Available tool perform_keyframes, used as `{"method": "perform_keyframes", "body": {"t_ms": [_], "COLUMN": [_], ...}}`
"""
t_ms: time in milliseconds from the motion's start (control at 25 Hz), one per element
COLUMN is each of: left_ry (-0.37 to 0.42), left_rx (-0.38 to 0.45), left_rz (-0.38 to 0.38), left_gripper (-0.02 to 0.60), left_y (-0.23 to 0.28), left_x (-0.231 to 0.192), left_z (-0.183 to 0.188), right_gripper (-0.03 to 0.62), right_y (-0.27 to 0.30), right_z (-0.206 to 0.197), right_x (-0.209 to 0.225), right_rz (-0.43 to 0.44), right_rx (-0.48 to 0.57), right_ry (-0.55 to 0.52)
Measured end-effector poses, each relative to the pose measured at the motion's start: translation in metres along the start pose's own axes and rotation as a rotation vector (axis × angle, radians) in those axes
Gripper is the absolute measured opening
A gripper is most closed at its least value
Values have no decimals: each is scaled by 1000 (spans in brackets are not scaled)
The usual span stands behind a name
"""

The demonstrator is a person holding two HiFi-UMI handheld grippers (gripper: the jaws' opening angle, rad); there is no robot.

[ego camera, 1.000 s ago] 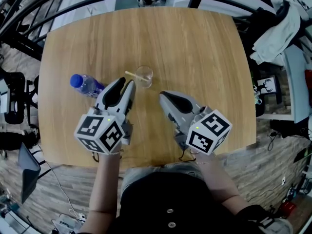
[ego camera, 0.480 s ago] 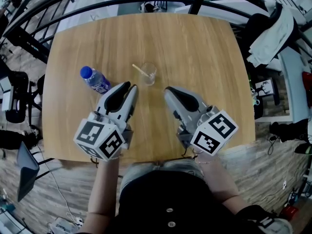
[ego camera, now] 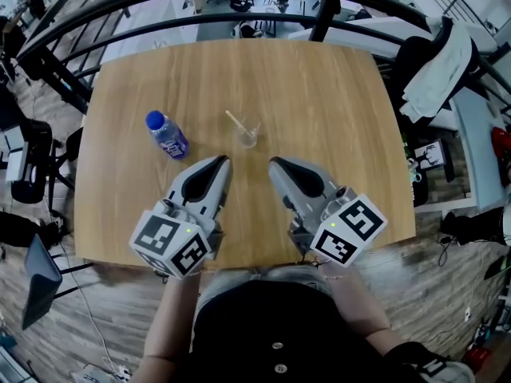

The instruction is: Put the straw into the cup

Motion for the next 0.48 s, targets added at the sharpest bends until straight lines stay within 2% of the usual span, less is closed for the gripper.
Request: {"method": "perform_keyframes", "body": {"t_ms": [480], "left_ry": [-23], "left_rx": [-67], "left_rz": [-16], "left_gripper": [20], "left_y": [-5], "left_x": [21], "left_z": [-25], "right_gripper": [-2], "right_y": [2], "right_z": [-10], "right_x": [-24], "right_rz": [50], "right_rx": [-45], "right_ry": [-38]}}
Point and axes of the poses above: the fingertips, and each gripper's own axes: y forward along the fingers, x to its right, z out of its top, the point moved 5 cm from there along -y, backward along the fingers, and after that the axes turned 12 degrees about -x, right-handed, at the moved point
